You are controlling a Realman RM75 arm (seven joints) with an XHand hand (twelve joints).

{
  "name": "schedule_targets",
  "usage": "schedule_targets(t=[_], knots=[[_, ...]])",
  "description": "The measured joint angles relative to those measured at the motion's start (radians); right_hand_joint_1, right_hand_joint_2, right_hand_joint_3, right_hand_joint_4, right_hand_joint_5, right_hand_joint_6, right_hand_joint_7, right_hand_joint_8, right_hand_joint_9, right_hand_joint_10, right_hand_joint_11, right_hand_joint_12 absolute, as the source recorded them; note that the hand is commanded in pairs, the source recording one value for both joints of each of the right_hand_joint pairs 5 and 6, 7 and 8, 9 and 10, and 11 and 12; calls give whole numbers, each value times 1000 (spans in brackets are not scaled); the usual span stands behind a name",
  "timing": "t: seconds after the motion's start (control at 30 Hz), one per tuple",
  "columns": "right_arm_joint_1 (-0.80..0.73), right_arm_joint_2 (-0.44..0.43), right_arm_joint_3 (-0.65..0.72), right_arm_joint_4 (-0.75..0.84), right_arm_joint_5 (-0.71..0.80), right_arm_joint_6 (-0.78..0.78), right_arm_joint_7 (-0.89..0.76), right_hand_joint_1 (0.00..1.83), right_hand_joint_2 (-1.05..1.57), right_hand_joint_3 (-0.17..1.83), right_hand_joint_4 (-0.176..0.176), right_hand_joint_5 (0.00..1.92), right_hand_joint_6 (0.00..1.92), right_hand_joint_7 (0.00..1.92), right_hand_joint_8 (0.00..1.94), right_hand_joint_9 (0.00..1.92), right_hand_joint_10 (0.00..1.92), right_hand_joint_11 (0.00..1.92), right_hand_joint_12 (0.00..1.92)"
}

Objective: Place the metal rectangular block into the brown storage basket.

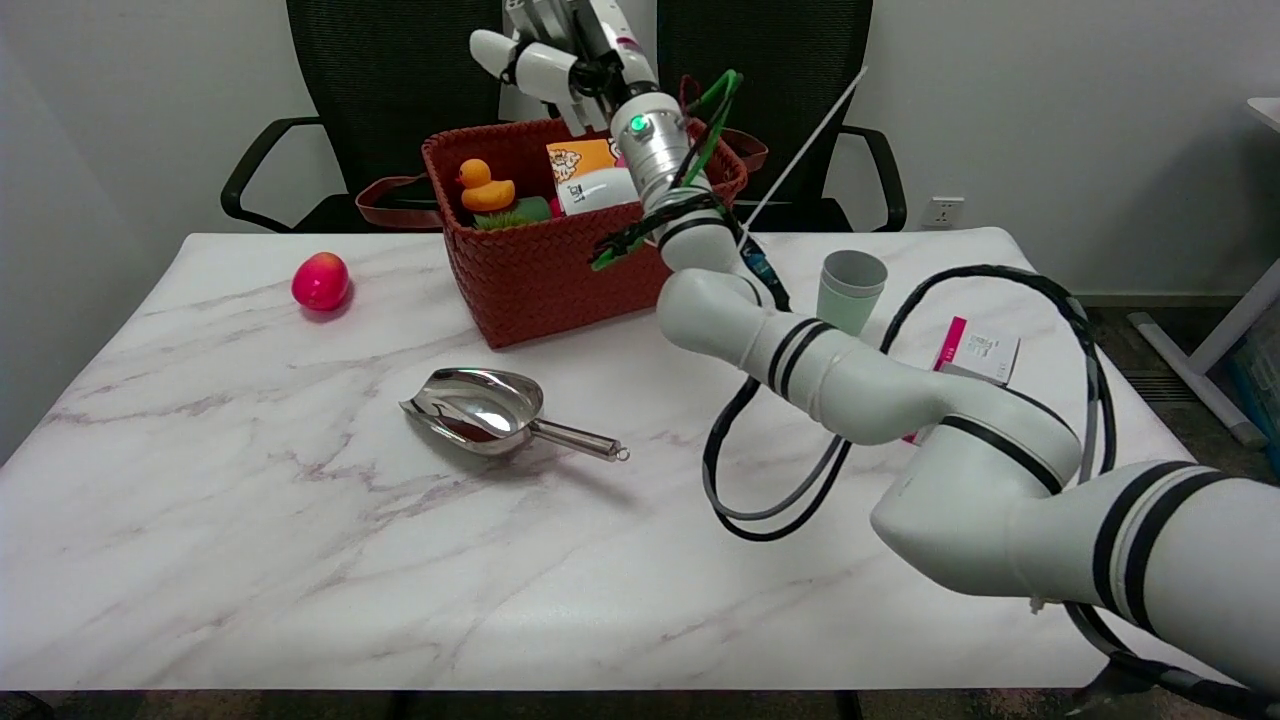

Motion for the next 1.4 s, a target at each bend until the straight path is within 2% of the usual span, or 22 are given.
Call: schedule_targets(t=[0.7,1.03,1.4], knots=[[120,-137,-18,-241,-105,-34,-332,827,970,139,0,1376,1376,1629,1629,1530,1530,1625,1625],[146,-165,-20,-309,-132,-59,-475,818,981,74,0,1324,1324,1598,1598,1498,1498,1572,1572],[154,-171,-1,-363,-141,-79,-541,810,1012,19,0,1313,1313,1561,1561,1443,1443,1484,1484]])
